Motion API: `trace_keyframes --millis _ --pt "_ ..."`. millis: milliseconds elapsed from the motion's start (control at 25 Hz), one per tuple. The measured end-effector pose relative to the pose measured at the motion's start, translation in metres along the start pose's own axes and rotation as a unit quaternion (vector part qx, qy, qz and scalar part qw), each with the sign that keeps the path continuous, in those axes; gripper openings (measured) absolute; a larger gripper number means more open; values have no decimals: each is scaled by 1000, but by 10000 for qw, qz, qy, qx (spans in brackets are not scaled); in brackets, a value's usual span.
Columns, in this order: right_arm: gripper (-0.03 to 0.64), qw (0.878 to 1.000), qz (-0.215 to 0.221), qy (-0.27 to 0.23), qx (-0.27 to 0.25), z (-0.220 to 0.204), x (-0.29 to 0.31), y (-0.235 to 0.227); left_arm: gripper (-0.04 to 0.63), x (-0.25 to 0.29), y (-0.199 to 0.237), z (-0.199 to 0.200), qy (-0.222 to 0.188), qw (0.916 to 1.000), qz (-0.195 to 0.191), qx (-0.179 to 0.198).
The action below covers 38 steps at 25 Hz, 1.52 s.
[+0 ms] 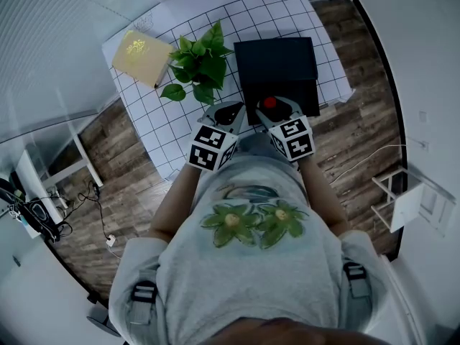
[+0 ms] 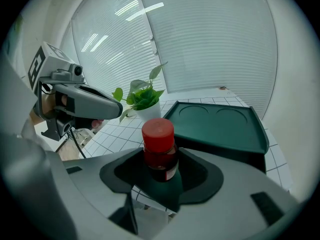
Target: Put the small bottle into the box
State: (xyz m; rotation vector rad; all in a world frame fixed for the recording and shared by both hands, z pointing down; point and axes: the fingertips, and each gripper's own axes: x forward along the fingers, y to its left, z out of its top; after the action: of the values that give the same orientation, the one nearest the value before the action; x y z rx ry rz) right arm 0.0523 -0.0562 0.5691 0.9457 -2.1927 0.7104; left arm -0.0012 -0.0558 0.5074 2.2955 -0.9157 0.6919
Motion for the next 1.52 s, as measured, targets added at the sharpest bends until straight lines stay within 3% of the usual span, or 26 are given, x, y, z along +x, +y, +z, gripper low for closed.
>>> trace_keyframes --millis 1520 --pt "218 9981 137 274 -526 -12 18 -3 7 6 5 -9 8 9997 168 -169"
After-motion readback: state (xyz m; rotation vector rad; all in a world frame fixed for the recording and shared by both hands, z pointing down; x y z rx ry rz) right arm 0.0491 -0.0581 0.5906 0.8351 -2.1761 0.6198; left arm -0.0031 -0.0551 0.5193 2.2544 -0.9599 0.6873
